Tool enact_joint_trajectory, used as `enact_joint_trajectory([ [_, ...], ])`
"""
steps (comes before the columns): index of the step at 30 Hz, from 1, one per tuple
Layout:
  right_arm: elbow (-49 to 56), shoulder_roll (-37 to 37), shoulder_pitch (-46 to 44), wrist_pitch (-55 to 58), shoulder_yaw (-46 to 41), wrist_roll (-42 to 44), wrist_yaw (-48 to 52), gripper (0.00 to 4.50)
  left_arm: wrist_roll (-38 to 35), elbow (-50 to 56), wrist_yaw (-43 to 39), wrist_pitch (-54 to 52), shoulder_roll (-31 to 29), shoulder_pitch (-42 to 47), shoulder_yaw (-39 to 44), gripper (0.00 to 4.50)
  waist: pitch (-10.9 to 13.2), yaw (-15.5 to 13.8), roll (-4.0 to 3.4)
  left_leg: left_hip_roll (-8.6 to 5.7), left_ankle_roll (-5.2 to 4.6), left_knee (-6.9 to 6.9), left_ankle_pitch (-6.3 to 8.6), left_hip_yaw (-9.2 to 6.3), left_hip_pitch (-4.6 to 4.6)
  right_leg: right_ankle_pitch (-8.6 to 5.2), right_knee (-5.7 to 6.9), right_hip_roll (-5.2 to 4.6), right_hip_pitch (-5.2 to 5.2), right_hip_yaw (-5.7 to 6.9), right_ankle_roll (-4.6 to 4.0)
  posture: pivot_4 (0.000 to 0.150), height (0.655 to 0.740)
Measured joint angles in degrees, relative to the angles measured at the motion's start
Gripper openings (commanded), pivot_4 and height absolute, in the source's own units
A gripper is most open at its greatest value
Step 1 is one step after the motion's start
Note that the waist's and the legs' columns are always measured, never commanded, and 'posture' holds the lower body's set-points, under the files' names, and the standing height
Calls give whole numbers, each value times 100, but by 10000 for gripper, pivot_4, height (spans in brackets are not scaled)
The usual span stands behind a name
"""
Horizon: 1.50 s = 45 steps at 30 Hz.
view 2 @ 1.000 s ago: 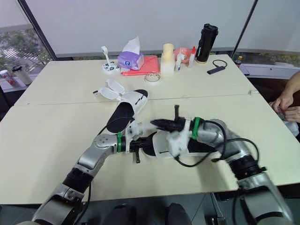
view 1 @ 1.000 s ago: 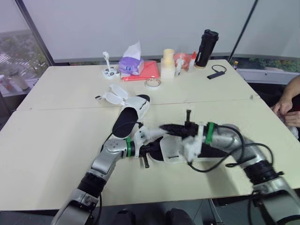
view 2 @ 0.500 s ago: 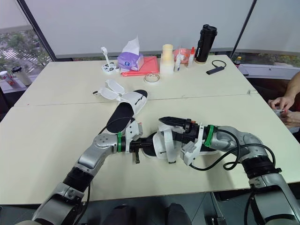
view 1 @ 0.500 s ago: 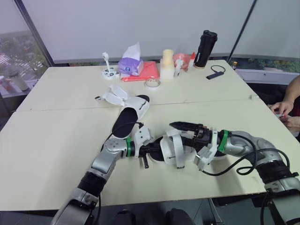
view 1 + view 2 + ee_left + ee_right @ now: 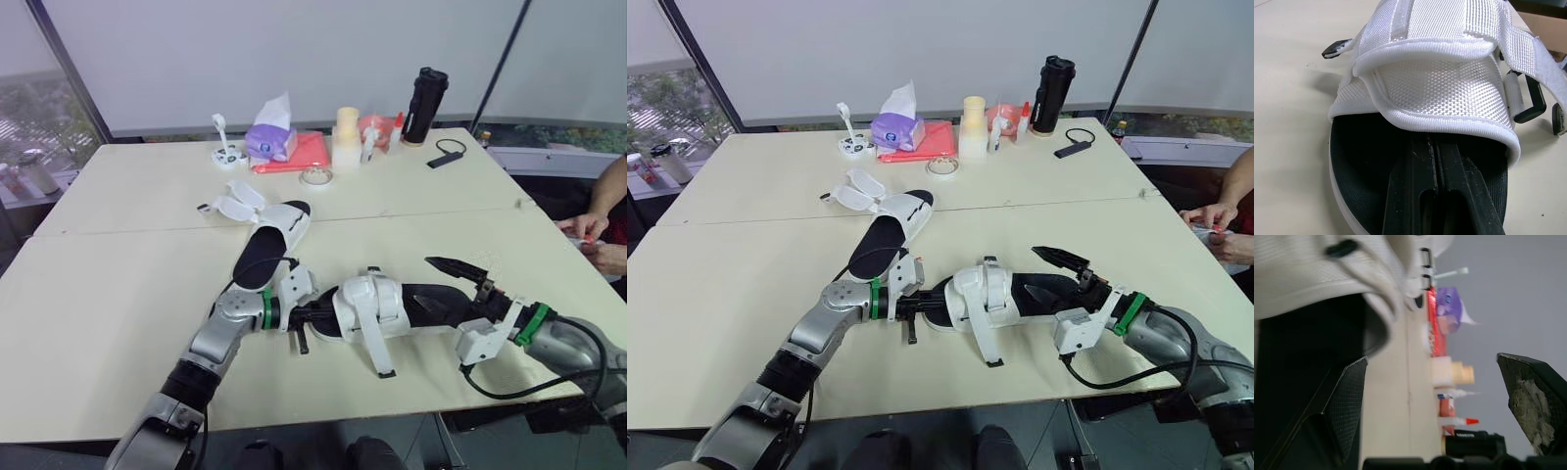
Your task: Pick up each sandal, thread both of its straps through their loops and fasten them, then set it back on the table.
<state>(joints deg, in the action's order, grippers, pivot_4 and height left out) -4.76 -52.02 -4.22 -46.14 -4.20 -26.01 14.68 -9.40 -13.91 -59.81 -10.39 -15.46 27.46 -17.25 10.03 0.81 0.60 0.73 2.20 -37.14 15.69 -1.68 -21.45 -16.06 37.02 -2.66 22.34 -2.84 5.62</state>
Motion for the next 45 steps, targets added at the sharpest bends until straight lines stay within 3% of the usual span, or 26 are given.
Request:
enact_joint_trajectory([
  [4, 228, 78, 252, 854, -185, 835, 380, 44472, -1, -13, -25, 10, 10, 9, -1, 0, 0, -17, 1, 0, 0, 0, 0, 0, -2, 5, -2, -1, -1, 1, 9, 1500, 7400],
  [6, 819, 74, 626, 3128, -459, 3487, 1245, 44472, -2, -37, -47, 11, 23, 27, -2, 0, 3, -33, -2, 5, 0, -2, 0, -12, -5, 9, -5, -2, -11, 0, 16, 1500, 7400],
  [7, 1243, -208, 931, 4860, -835, 5724, 1697, 44472, -2, -62, -67, 13, 42, 48, -9, 0, 6, -48, -7, 14, -2, -6, 1, -16, -10, 9, -8, -7, -16, 0, 16, 1500, 7400],
  [9, 1925, -978, 1486, 6898, -1282, 8535, 2267, 44472, -6, -85, -124, 26, 0, 30, 12, 0, 9, -29, -9, 12, -20, 2, 11, -15, -2, 5, -16, -1, -32, -1, 10, 1500, 7400],
  [11, 2841, -1220, 1614, 7998, -1274, 9963, 2599, 44472, 5, -157, -136, 62, -9, 84, 10, 0, 3, 9, 14, 30, -58, 2, 33, -20, 9, -10, -25, 19, -64, 1, -18, 1500, 7400],
  [12, 3160, -1212, 1570, 8283, -1177, 10234, 2667, 44472, 20, -188, -121, 63, 43, 117, 5, 0, 1, 0, 12, 29, -58, 0, 33, -23, 13, -15, -31, 21, -71, 7, -20, 1500, 7400],
  [16, 3404, -1156, 1373, 9028, -689, 10384, 2645, 44472, 22, -197, -133, 98, 90, 133, -60, 0, -3, -48, 7, 19, -57, -18, 33, -19, -13, -13, -50, 11, -26, 5, -17, 1500, 7400],
  [21, 3255, -767, 956, 9389, -191, 9955, 2682, 44472, 25, -141, -138, 137, 49, 141, -133, 0, -4, -44, 9, 10, -57, -18, 33, -18, -42, 9, -70, 2, -4, -1, 23, 1500, 7400],
  [33, 2462, -105, 153, 9849, 350, 8970, 3029, 44472, 96, 4, -43, 192, -51, 102, -215, 0, -7, -26, 7, 11, -57, -14, 33, -17, -42, 10, -71, 8, -2, 1, 24, 1500, 7400],
  [36, 2459, 39, 20, 10032, 488, 8913, 3170, 35479, 96, 19, -19, 192, -52, 85, -215, 0, -7, -26, 7, 11, -57, -14, 33, -17, -43, 10, -71, 8, -2, 2, 24, 1500, 7400],
  [43, 2452, 358, -153, 10074, 642, 8489, 3318, 408, 96, 58, 23, 194, -45, 46, -226, 0, -8, -25, 6, 10, -57, -15, 33, -17, -42, 10, -71, 6, -3, 2, 24, 1500, 7400],
  [45, 2460, 358, -156, 10093, 641, 8432, 3367, 408, 96, 62, 27, 195, -45, 42, -226, 0, -8, -24, 6, 11, -57, -14, 33, -16, -42, 10, -71, 7, -2, 3, 24, 1500, 7400],
])
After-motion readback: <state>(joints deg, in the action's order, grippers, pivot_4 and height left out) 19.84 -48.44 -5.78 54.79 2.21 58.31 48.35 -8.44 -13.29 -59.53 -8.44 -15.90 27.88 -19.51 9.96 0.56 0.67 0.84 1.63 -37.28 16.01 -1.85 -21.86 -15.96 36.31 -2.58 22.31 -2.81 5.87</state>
